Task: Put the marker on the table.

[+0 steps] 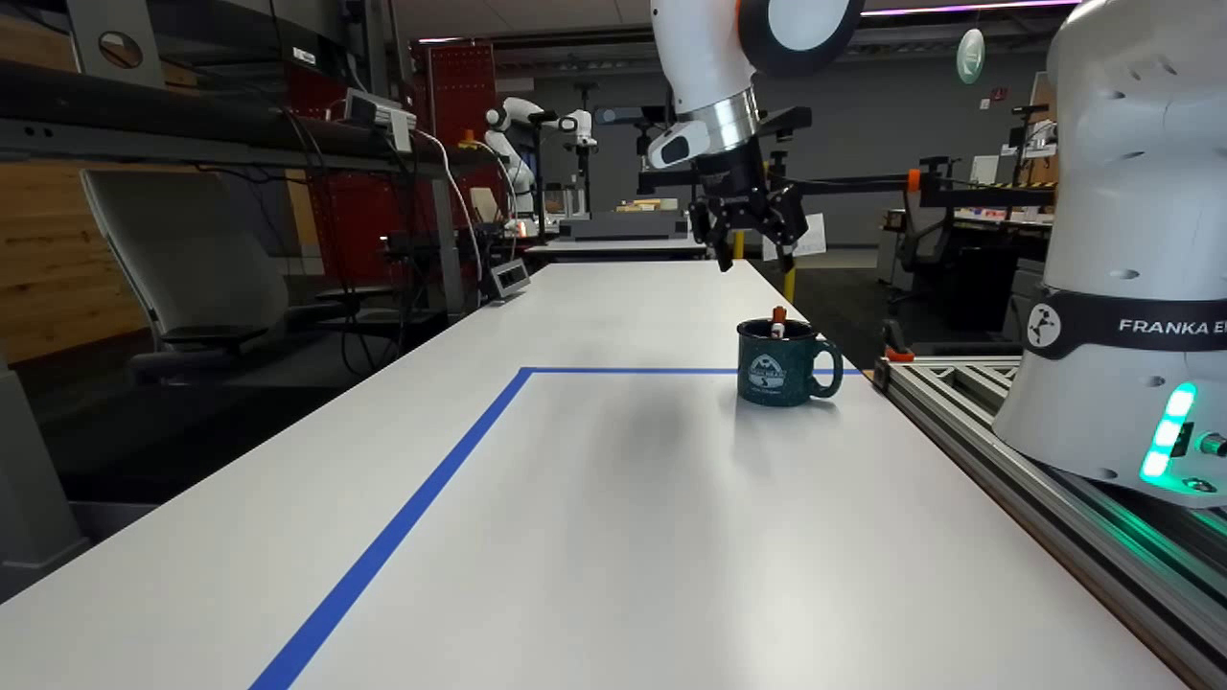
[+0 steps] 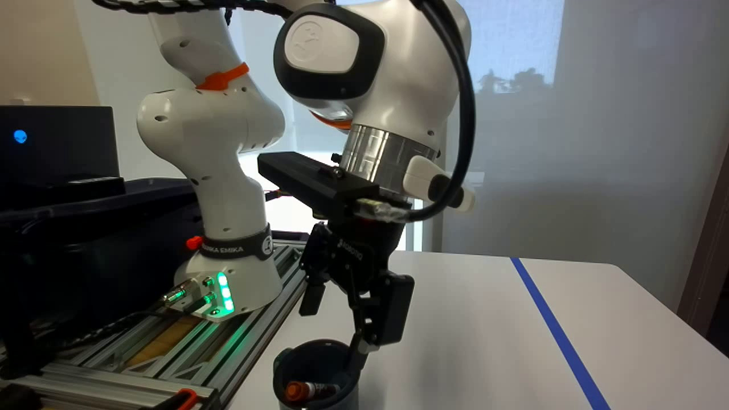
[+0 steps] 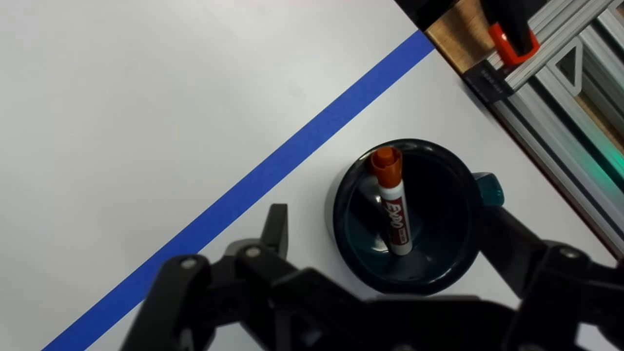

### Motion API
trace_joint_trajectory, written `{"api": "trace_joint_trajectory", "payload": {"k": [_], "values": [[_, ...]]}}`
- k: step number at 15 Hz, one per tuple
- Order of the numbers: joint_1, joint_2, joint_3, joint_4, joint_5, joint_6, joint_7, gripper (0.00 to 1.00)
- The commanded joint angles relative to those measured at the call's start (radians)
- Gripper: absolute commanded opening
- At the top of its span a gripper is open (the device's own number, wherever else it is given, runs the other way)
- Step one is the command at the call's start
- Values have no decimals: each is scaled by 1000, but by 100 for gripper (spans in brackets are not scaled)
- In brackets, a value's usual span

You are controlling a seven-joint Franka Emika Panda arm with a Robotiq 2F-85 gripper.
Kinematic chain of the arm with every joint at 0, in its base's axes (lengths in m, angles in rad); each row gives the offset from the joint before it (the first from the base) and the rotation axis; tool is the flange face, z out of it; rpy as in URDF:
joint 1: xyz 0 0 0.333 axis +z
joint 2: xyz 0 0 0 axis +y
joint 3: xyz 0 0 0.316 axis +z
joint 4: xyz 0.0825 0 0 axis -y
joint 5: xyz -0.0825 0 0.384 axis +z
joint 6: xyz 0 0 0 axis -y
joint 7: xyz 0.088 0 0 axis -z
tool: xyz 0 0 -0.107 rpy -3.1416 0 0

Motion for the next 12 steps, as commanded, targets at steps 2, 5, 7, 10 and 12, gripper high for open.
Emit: {"api": "trace_joint_trajectory", "payload": {"k": [2, 5, 7, 10, 12], "values": [[-16, 44, -4, 0, 13, 42, -68, 100], [-22, 71, -2, 0, 3, 54, -90, 100], [-25, 93, -2, 0, -3, 70, -116, 100], [-30, 119, 2, 0, -19, 100, -145, 100], [-34, 130, 6, 0, -30, 119, -154, 100]]}}
